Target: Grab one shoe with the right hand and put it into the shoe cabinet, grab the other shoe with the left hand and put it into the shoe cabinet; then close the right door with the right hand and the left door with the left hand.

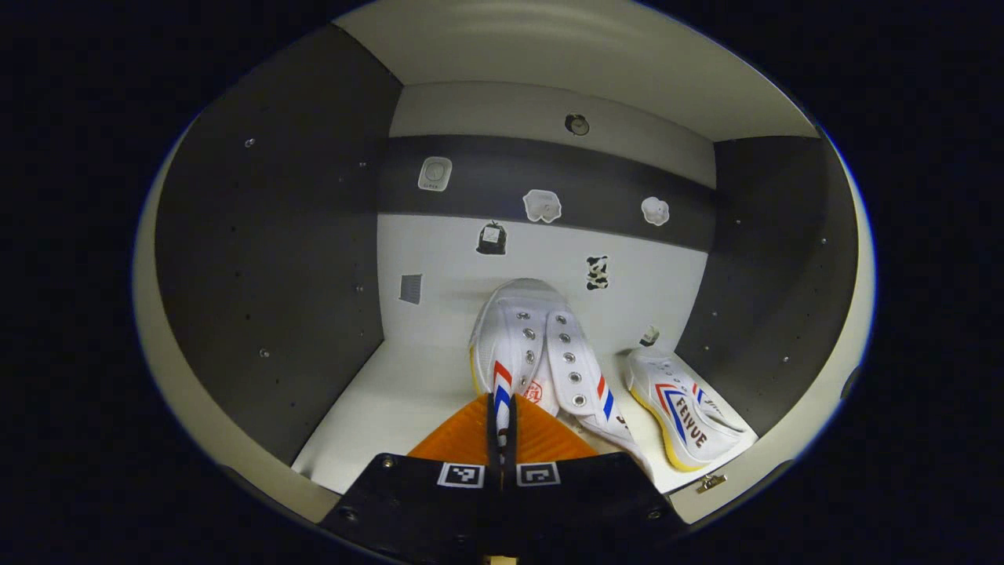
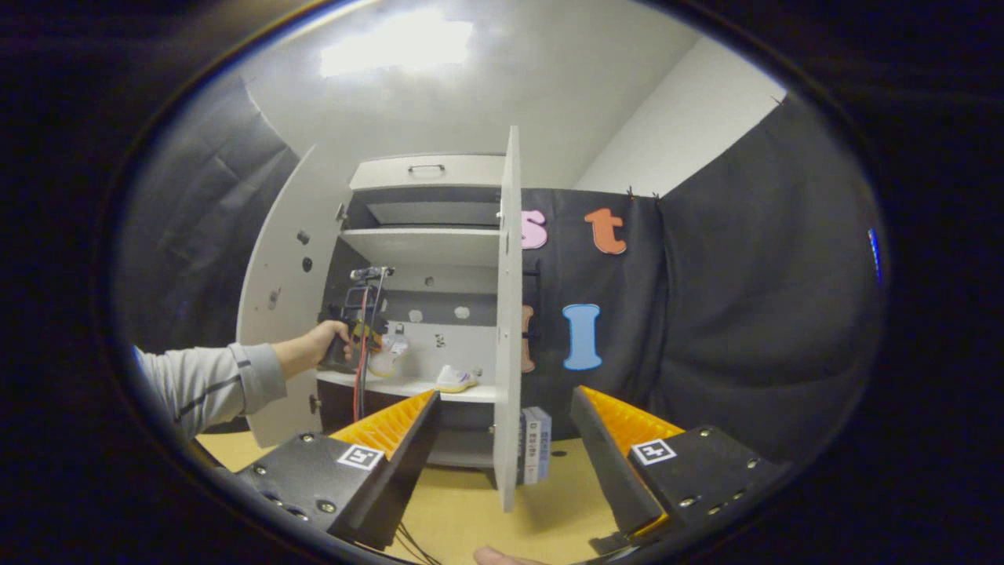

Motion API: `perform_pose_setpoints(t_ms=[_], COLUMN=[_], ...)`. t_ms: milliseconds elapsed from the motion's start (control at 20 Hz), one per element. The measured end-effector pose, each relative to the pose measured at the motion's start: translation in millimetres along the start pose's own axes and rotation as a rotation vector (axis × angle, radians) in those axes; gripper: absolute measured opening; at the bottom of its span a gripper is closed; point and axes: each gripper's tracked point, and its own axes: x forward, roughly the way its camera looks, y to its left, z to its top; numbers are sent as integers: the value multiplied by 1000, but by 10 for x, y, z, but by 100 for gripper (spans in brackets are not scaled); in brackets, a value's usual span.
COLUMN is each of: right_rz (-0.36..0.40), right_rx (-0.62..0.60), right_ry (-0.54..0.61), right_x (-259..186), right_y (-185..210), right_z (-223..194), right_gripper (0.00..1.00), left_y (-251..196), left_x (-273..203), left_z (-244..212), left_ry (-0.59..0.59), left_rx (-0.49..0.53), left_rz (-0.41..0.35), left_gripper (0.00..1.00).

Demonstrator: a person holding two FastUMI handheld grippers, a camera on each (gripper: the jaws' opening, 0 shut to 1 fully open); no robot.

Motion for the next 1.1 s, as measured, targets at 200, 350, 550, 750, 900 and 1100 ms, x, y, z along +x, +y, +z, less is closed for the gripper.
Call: perform_pose_setpoints(t_ms=[200, 350, 550, 750, 900, 1100], right_rz=[-84, -155, -201, -210, -226, -219], right_rx=[-16, 35, 103, 175, 166, 132], right_ry=[79, 102, 95, 105, 127, 127], right_x=[-49, -49, -175, -280, -301, -345], right_y=[-440, -820, -1121, -1306, -1338, -1250], right_z=[-300, -423, -456, -552, -642, -600], right_gripper=[94, 95, 99, 99, 99, 99], left_y=[-34, -22, -34, 113, 169, 264], left_x=[291, 432, 467, 278, -12, -457], left_z=[-182, -415, -384, 84, 298, 491], left_ry=[77, 153, 141, -31, -92, -119], left_rx=[-39, -49, -65, -26, -23, 12], left_rz=[5, 14, 7, 78, 109, 158], left_gripper=[2, 5, 14, 74, 95, 96])
